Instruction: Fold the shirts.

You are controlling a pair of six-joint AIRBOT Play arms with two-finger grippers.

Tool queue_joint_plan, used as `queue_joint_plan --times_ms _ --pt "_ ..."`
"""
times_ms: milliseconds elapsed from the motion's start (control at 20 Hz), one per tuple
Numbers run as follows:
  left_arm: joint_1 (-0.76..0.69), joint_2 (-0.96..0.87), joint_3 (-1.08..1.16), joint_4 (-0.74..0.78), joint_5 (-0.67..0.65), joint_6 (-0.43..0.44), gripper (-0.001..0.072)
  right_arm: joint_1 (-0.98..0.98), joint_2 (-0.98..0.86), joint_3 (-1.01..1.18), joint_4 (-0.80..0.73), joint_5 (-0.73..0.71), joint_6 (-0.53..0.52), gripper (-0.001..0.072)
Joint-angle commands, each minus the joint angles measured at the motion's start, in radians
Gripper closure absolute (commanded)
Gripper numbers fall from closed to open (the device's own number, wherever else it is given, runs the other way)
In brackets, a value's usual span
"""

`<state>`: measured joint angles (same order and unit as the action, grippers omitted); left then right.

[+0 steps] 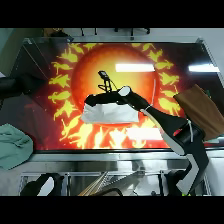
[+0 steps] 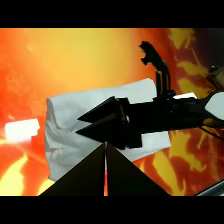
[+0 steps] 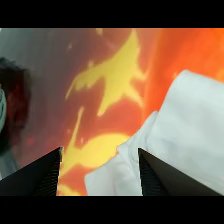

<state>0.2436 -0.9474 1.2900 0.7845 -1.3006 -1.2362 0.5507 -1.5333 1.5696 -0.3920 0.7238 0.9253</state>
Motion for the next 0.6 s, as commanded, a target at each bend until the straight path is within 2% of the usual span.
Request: queue_joint_plan --times_ms 0,200,400,500,550 --pt "0.058 0.098 -0.110 0.000 0.032 0.024 0.0692 -0.147 0.083 0.001 -0.106 0.164 0.056 0.0198" --pt "0.105 0.142 -0.153 0.002 0.024 0.029 0.0692 -0.430 0.177 0.000 -0.343 0.382 0.247 0.0196" --pt "0.109 0.163 -0.153 0.000 0.021 0.032 0.0692 -0.577 0.175 -0.072 -0.467 0.518 0.307 0.0179" --pt "0.109 0.176 -0.153 -0.001 0.021 0.032 0.0692 -0.592 0.175 -0.176 -0.464 0.506 0.306 0.0034" --pt "0.109 0.183 -0.153 0.000 0.021 0.032 0.0692 -0.588 0.174 -0.221 -0.459 0.483 0.293 0.0034"
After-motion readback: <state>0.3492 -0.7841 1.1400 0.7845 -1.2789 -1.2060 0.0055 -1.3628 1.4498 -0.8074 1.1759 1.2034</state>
